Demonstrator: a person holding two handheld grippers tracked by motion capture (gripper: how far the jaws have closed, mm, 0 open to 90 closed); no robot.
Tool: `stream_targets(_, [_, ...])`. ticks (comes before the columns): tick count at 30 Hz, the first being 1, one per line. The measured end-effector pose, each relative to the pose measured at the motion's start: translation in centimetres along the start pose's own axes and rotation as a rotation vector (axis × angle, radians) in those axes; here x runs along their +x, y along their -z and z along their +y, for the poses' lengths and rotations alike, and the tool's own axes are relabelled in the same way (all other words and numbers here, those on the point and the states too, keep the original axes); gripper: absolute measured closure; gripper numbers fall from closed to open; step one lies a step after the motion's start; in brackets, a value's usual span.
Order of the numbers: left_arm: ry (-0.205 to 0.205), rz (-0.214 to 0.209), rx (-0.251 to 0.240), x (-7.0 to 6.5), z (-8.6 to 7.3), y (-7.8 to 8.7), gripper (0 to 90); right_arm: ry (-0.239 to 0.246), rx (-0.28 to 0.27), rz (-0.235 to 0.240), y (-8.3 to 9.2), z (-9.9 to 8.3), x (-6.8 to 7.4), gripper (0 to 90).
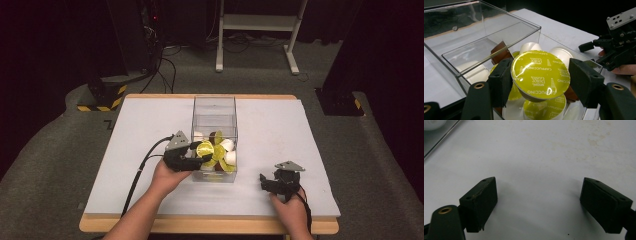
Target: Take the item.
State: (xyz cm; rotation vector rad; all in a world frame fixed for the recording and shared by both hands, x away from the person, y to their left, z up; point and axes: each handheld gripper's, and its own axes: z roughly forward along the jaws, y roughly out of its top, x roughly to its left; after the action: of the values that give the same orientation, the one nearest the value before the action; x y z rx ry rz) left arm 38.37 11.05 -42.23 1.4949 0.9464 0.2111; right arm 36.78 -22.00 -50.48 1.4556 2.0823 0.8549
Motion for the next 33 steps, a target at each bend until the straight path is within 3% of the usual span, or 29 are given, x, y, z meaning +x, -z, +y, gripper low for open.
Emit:
stream_targets(11, [-0.002, 0.008, -0.027, 0.2, 0.3, 1.5, 38.2, 0.002, -0.002, -0.001, 0.0, 0.0, 0.0, 14.4])
stream_targets(14, [0.018, 0.016, -0.045, 0.5, 0.4, 2.0, 38.2, 0.002, -0.001, -0.001, 0.0, 0.0, 0.0, 14.4])
stream_targets(16, [0.004, 0.022, -0.04, 0.8, 0.4, 2.4, 38.3, 0.002, -0.002, -0.001, 0.0, 0.0, 0.0, 14.4])
stream_targets(25, [0.025, 0.05, -0.073, 2.0, 0.6, 3.9, 38.3, 0.002, -0.002, -0.001, 0.0, 0.0, 0.0, 14.4])
stream_targets(33, [0.015, 0.071, -0.077, 2.9, 0.8, 5.1, 38.3, 0.002, -0.002, -0.001, 0.0, 0.0, 0.0, 14.4])
